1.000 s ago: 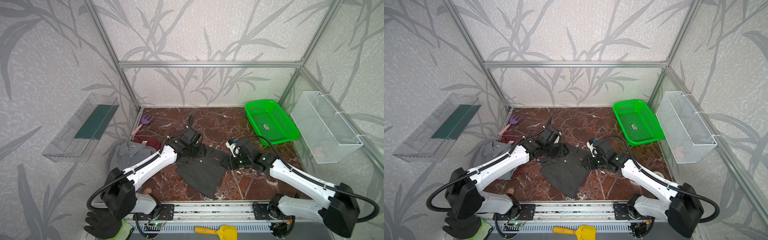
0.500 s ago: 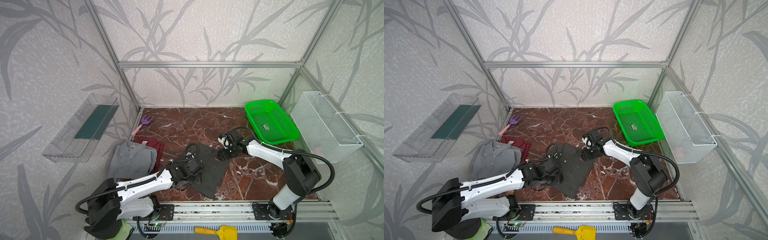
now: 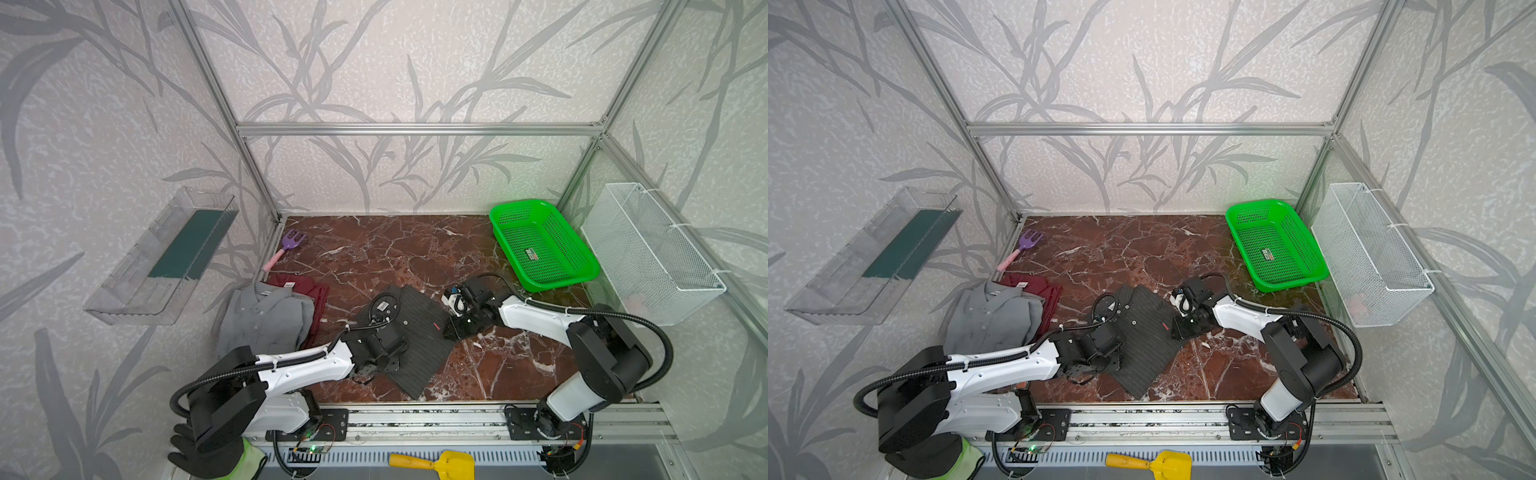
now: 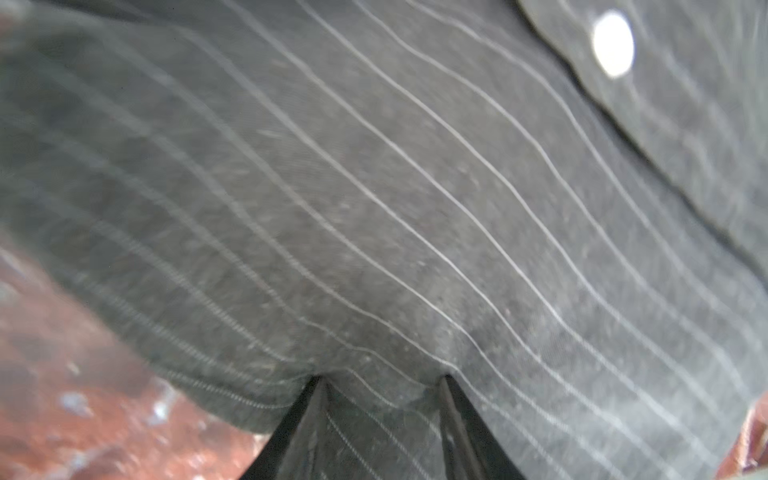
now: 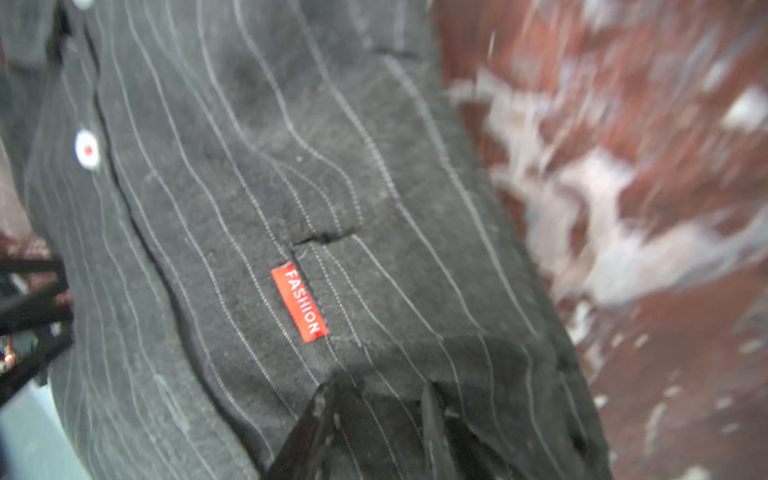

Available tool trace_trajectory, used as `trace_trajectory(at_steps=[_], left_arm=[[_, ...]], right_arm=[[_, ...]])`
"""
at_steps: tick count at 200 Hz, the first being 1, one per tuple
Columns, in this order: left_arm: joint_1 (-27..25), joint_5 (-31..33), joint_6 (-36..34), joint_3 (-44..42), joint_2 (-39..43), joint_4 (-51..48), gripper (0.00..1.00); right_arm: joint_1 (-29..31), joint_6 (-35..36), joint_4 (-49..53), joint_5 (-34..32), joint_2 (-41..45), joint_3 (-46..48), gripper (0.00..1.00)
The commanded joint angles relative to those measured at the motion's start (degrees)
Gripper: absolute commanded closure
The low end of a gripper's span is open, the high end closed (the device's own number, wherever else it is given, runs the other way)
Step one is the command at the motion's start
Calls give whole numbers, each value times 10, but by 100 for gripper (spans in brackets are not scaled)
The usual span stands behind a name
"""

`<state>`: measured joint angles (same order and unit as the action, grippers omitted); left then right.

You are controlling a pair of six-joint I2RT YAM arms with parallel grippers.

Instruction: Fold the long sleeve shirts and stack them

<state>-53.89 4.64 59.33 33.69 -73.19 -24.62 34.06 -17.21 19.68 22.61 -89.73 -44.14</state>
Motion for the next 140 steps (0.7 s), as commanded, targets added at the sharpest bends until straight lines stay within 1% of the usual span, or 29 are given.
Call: trace_trajectory(at_steps=[1, 21, 29, 37, 51, 61, 73, 86, 95, 114, 126, 140], left_arm=[[46, 31, -75, 23, -7, 14, 55], [116, 0, -126, 37, -11, 36, 55], [140, -13, -142, 50, -9, 34, 55], [157, -23, -155, 67, -4, 25, 54], [166, -22, -179, 106, 15, -23, 50], [167, -23, -188, 126, 34, -59, 48], [167, -34, -185, 127, 65, -91, 45], [166, -63, -172, 102, 105, -104, 44], [167, -91, -161, 69, 138, -94, 44], [167, -138, -107, -9, 197, -76, 43], [166, -152, -86, -48, 226, -73, 43], [165, -168, -70, -83, 252, -66, 43]], right_arm=[[27, -54, -25, 27, 50, 56, 65], [88, -111, -39, 15, 94, 94, 65], [111, -136, -45, 6, 114, 105, 63], [122, -155, -46, 0, 136, 113, 59], [123, -172, -27, -19, 186, 116, 52], [121, -159, 13, -64, 226, 103, 47], [116, -139, 47, -117, 266, 88, 41], [89, -122, 69, -126, 290, 76, 36], [68, -113, 69, -109, 293, 74, 35], [29, -97, 54, -75, 273, 80, 34], [19, -87, 36, -53, 257, 81, 34], [18, -79, 17, -44, 238, 80, 34]])
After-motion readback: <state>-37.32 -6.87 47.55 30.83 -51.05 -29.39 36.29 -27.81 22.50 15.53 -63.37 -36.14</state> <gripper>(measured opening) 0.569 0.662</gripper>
